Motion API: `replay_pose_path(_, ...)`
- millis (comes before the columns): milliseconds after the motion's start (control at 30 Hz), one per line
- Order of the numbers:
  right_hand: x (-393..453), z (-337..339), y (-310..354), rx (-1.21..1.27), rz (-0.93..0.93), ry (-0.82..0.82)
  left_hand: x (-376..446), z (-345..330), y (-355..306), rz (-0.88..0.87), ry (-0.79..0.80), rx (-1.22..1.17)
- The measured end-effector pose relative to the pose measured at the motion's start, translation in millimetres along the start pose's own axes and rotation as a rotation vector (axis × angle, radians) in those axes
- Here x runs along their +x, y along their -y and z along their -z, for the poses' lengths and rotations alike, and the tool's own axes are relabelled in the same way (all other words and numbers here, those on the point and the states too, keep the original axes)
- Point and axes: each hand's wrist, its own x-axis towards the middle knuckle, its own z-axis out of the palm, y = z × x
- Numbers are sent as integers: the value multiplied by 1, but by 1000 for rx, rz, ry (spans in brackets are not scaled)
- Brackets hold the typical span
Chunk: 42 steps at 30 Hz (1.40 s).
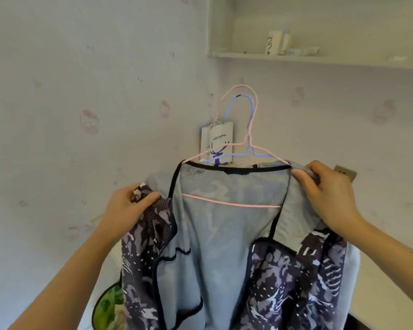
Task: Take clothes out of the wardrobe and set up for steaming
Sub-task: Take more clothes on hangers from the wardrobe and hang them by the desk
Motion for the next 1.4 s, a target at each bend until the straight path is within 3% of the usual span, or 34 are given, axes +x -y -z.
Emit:
replay_pose_path(100, 49, -23, -3, 23, -22, -3, 51, 3, -11, -55, -145, 12)
replay_pose_path(267, 115, -65, -12, 30, -50, -13, 135, 7, -17, -141, -215, 173)
replay_pose_path(700, 217, -200, -90, -14, -77, 116, 261, -53, 60, -50, -258, 356)
replay_pose_path(967, 267, -319, -161, 90, -99, 332, 325, -99, 125, 87, -236, 510)
replay_pose_path(1100, 273, -385, -187, 131, -110, 476, 340, -116, 170, 250, -257, 483)
replay_pose_path(1267, 258, -452, -215, 149, -168, 653, 340, -131, 241, 446, -70, 376)
replay_pose_path(1400, 239, -495, -236, 127, -242, 827, 329, -142, 292, 549, 17, 451)
